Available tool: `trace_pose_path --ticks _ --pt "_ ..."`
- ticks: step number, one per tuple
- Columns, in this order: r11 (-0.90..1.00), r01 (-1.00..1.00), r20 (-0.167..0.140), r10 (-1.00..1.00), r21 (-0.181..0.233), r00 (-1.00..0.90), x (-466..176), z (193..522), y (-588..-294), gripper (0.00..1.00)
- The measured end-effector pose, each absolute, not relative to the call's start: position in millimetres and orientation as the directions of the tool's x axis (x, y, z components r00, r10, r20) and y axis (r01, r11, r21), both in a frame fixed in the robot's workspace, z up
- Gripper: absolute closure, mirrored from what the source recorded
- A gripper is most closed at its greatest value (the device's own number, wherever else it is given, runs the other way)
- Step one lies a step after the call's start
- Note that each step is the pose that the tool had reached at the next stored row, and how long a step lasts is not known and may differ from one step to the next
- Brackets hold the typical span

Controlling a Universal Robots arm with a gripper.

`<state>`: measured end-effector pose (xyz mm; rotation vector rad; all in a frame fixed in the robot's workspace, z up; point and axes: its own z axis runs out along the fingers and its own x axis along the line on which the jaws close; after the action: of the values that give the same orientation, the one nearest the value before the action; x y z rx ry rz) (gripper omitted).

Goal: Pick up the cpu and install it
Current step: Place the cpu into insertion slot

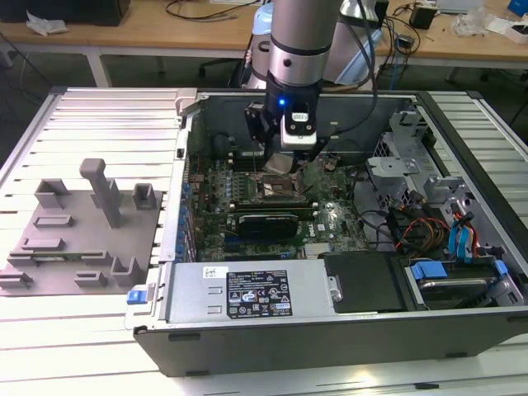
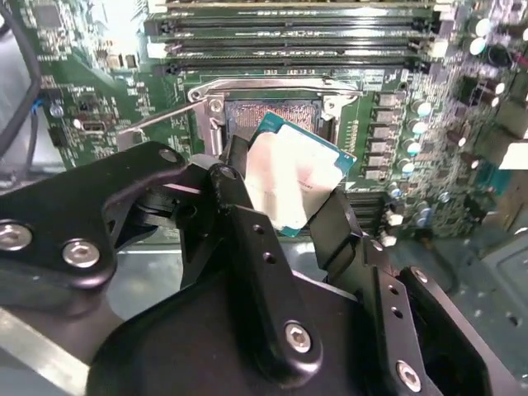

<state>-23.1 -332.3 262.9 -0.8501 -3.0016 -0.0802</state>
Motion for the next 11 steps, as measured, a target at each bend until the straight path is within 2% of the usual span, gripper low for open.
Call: trace_pose_path --ticks 11 --pt "0.672 0.739 0.034 0.738 0.044 -0.674 -23.1 262.6 -332.3 0.45"
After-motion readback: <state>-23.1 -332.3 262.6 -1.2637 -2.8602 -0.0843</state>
